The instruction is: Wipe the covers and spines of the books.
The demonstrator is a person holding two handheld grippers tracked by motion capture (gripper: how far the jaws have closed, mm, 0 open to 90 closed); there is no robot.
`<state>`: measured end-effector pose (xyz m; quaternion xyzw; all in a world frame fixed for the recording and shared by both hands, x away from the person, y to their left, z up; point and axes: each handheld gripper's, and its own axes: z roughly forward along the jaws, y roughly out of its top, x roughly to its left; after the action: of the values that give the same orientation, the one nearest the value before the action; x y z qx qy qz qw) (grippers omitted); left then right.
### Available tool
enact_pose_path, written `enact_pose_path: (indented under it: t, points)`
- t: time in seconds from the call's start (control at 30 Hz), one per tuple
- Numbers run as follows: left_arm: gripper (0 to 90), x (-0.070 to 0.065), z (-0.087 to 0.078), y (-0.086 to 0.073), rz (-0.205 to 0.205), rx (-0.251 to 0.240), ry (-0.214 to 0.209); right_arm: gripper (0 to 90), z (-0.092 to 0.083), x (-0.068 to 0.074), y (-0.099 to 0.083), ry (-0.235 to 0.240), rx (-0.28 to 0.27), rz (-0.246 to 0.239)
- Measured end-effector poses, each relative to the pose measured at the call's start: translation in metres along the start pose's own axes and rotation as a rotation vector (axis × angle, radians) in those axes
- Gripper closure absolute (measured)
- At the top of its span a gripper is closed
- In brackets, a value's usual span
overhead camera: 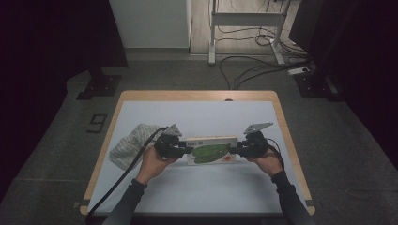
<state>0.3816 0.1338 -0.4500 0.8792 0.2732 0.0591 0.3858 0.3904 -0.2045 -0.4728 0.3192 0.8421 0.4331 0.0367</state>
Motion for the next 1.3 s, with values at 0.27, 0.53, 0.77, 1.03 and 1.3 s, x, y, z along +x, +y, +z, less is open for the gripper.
enact_pose_path:
  t: [0.27,0.53,0.77,1.03,1.3]
  points:
    - [65.1,0.006,-0.01,0.003,0.012,0.001,0.029,62.7,0.005,0.006,0.008,-0.019,-0.014,-0.021]
    - [64.2,0.018,-0.019,0.007,0.022,-0.002,0.062,63.0,0.011,0.012,0.023,-0.054,-0.032,-0.053]
    - [63.4,0.031,-0.025,0.01,0.03,-0.004,0.099,63.2,0.02,0.013,0.037,-0.078,-0.046,-0.073]
    - [62.2,0.048,-0.023,0.009,0.026,-0.003,0.146,63.2,0.035,0.01,0.051,-0.115,-0.049,-0.102]
    - [61.5,0.056,-0.016,0.006,0.021,0.009,0.189,63.0,0.05,0.004,0.056,-0.132,-0.044,-0.108]
